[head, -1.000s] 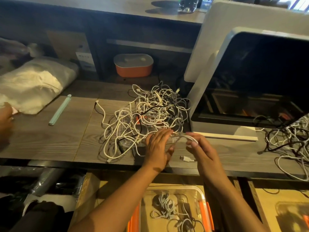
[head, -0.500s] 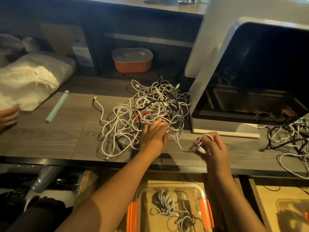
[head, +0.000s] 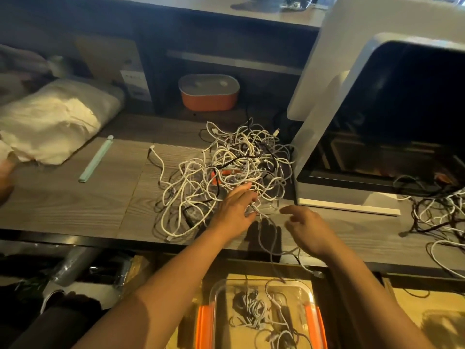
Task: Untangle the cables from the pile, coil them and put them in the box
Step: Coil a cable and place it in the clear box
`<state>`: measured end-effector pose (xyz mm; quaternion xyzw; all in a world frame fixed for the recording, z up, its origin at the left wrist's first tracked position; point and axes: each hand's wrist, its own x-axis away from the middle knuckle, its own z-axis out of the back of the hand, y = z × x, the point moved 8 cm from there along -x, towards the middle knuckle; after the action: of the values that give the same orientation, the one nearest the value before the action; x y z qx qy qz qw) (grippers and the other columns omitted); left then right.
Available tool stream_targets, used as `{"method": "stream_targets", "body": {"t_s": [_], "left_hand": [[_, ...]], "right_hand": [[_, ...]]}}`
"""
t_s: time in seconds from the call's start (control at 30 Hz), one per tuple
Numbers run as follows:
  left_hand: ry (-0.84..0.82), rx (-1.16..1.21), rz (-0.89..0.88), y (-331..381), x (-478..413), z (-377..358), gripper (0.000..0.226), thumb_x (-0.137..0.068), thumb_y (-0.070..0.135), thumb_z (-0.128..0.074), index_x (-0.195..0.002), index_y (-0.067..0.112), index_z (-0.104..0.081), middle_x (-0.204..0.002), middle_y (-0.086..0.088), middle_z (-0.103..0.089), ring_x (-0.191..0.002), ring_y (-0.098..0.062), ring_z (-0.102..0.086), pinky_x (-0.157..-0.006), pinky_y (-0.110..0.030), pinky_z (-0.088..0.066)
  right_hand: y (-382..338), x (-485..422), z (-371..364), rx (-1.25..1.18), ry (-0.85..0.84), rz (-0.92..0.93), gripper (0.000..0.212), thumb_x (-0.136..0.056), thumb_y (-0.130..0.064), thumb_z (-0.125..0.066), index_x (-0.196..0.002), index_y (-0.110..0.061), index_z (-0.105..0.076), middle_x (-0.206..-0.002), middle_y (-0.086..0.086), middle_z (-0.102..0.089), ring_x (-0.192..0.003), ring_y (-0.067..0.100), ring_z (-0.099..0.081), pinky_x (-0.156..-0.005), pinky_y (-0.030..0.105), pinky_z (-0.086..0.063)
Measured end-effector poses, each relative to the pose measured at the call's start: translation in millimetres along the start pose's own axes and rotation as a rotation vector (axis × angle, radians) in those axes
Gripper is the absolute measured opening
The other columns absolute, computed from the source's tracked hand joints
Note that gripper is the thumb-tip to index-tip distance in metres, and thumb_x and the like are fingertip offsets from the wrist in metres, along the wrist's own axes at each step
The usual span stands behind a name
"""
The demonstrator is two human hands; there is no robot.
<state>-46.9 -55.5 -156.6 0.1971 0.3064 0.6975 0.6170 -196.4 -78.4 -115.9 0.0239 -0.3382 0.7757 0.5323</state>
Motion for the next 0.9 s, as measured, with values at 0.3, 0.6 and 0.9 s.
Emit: {"method": "stream_targets", "body": {"t_s": [0.3,0.6,0.9], "left_hand": [[-0.09,-0.035,-0.032,-4,4,9,0.048,-0.086,0.013,-0.062,-0.131,0.022,-0.048,-0.148,0.001,-0.033,-0.136,-0.014,-0.031,-0.105,-0.017,-0.018],[-0.05,-0.04,0.039,-9,1,10,0.044,-0.087,0.023,-0.062,-0.129,0.025,-0.049,-0.142,0.004,-0.043,-0.133,-0.014,-0.034,-0.11,-0.027,-0.019],[0.112,0.049,0.255,-7,-3,10,0.03,-0.093,0.024,-0.051,-0.121,0.035,-0.054,-0.14,0.009,-0.044,-0.14,-0.018,-0.022,-0.112,-0.027,-0.002]], "right_hand": [[-12,-33,-51,-0.525,-0.001,-0.081,0.018,-0.096,-0.016,-0.051,-0.089,-0.011,-0.067,-0.084,0.004,-0.064,-0.078,0.014,-0.059,-0.07,0.027,-0.045],[-20,-24,-21,-0.66,0.155,0.003,0.013,-0.085,-0.013,-0.068,-0.076,-0.021,-0.071,-0.076,-0.001,-0.07,-0.078,0.014,-0.065,-0.071,0.029,-0.052],[-42,1,-4,-1.075,0.235,0.16,0.015,-0.097,-0.011,-0.045,-0.082,-0.012,-0.048,-0.099,0.004,-0.068,-0.095,0.009,-0.065,-0.079,0.022,-0.048]]}}
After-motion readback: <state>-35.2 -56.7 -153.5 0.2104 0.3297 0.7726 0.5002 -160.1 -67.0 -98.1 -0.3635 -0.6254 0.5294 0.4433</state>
